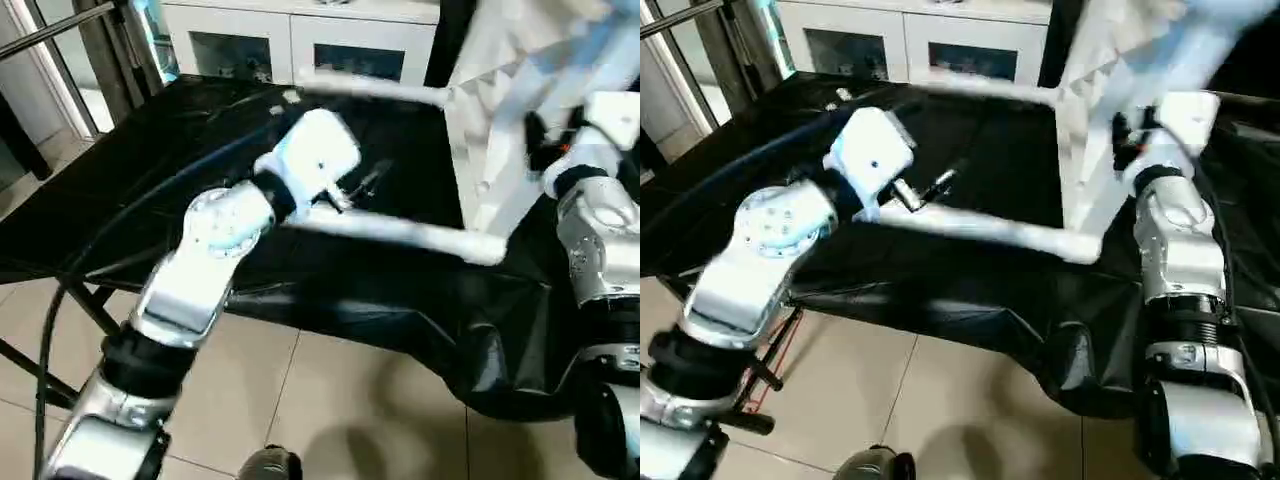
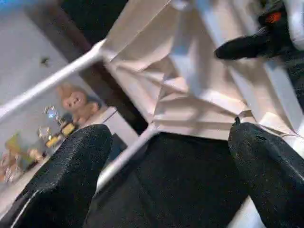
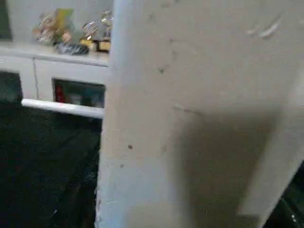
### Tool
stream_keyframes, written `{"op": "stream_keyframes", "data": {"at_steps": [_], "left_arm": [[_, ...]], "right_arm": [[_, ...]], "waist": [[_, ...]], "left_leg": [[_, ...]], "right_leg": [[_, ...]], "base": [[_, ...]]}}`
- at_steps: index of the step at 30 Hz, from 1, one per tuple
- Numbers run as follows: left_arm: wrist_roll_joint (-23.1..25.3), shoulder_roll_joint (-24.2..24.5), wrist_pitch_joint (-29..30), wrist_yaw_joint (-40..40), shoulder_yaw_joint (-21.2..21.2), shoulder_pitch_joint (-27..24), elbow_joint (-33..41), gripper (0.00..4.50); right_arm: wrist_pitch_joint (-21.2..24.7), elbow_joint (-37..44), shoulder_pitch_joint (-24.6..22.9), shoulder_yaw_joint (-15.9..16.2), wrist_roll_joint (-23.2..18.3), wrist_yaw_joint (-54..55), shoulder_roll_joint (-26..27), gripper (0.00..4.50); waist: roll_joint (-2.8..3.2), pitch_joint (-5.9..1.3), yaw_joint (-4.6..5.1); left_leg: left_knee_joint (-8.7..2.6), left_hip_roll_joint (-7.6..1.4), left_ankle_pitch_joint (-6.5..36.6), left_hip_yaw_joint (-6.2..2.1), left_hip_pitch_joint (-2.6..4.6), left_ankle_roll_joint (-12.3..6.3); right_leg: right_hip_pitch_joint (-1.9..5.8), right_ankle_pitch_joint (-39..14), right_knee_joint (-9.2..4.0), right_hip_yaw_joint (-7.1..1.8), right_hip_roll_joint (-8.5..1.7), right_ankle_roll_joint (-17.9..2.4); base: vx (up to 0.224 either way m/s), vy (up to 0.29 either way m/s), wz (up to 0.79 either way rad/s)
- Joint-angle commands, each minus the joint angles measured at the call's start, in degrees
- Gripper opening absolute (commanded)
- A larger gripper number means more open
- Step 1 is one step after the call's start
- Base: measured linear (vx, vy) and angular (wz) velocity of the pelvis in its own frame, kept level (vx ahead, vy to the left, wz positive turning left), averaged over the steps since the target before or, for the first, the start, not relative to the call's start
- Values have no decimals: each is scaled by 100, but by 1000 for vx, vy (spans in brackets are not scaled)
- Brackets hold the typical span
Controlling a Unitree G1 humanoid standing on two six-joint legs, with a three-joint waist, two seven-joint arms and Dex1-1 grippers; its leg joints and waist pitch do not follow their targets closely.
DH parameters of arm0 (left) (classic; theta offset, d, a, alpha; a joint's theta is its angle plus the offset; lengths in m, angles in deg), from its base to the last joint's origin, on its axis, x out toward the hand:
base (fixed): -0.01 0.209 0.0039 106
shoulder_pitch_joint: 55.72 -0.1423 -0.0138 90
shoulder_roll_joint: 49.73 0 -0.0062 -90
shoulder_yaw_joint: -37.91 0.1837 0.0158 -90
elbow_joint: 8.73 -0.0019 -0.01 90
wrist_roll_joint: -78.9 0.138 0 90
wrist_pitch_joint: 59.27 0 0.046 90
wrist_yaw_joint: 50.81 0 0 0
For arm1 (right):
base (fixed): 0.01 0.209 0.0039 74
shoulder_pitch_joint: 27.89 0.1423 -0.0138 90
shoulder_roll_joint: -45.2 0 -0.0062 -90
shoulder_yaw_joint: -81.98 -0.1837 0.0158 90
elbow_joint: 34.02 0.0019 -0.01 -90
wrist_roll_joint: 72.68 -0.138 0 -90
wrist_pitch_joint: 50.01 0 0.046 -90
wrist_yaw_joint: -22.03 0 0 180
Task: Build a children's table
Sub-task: Flip table
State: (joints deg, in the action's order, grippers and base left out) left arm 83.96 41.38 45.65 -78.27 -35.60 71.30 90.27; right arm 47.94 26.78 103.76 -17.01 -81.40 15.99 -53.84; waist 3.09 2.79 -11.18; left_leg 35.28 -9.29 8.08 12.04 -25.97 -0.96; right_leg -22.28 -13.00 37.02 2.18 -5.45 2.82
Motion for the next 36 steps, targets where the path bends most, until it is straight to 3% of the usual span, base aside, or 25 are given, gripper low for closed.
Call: {"op": "stream_keyframes", "data": {"at_steps": [1,5,7,8,9,10,17,20,23,24,29,36], "left_arm": [[140,36,-70,-91,125,150,67,450],[286,25,-242,-28,144,356,-116,450],[337,26,-351,-5,141,446,-175,450],[341,23,-388,-1,138,469,-189,450],[356,22,-477,-10,142,524,-199,450],[395,33,-558,-21,156,564,-204,450],[964,93,-1372,475,199,833,-359,450],[1250,158,-1688,781,166,1106,-607,450],[1509,256,-1866,1017,150,1384,-890,450],[1806,374,-2073,1276,156,1623,-1139,450],[2199,528,-2307,1629,101,1946,-1636,450],[2449,760,-2576,1830,136,2295,-2380,450]], "right_arm": [[153,-140,-64,290,293,-98,40,201],[127,-340,47,432,438,-86,100,201],[135,-379,62,427,392,-124,169,201],[140,-385,63,424,374,-136,190,236],[155,-388,45,452,382,-166,220,256],[164,-394,24,493,423,-194,233,270],[165,-551,-133,591,603,-37,317,280],[129,-552,-159,532,554,-20,372,280],[105,-579,-127,496,552,7,388,280],[88,-611,-73,474,562,2,389,280],[59,-665,-15,449,622,3,404,280],[85,-569,-49,444,625,14,428,280]], "waist": [[-122,-432,44],[-132,-422,54],[-165,-416,65],[-190,-416,67],[-168,-422,66],[-184,-426,70],[-228,-446,140],[-243,-465,136],[-241,-467,130],[-238,-467,131],[-212,-467,135],[-198,-481,130]], "left_leg": [[-501,-369,1758,-269,354,499],[-515,-369,2012,-274,382,585],[-526,-374,2058,-280,376,602],[-527,-375,2030,-280,371,585],[-521,-374,1988,-280,372,564],[-519,-377,1895,-278,361,539],[-480,-359,1481,-254,320,377],[-434,-349,1135,-241,301,181],[-411,-350,1067,-231,320,107],[-415,-351,1055,-235,313,96],[-423,-362,1105,-240,328,187],[-414,-349,1121,-239,332,201]], "right_leg": [[18,-764,-463,-157,-352,-857],[-1,-999,-482,-164,-353,-858],[9,-1041,-490,-165,-366,-826],[12,-1021,-485,-162,-368,-828],[7,-980,-481,-165,-371,-835],[19,-862,-473,-164,-369,-841],[62,-336,-435,-155,-343,-966],[77,27,-393,-147,-338,-1014],[63,30,-384,-145,-331,-1069],[73,12,-380,-144,-333,-1077],[58,30,-368,-137,-326,-1113],[55,137,-345,-133,-329,-1153]], "base": [[0,0,0],[0,0,0],[0,0,0],[0,0,0],[0,0,0],[0,0,0],[0,0,0],[0,0,0],[0,0,0],[0,0,0],[0,0,0],[0,0,0]]}}
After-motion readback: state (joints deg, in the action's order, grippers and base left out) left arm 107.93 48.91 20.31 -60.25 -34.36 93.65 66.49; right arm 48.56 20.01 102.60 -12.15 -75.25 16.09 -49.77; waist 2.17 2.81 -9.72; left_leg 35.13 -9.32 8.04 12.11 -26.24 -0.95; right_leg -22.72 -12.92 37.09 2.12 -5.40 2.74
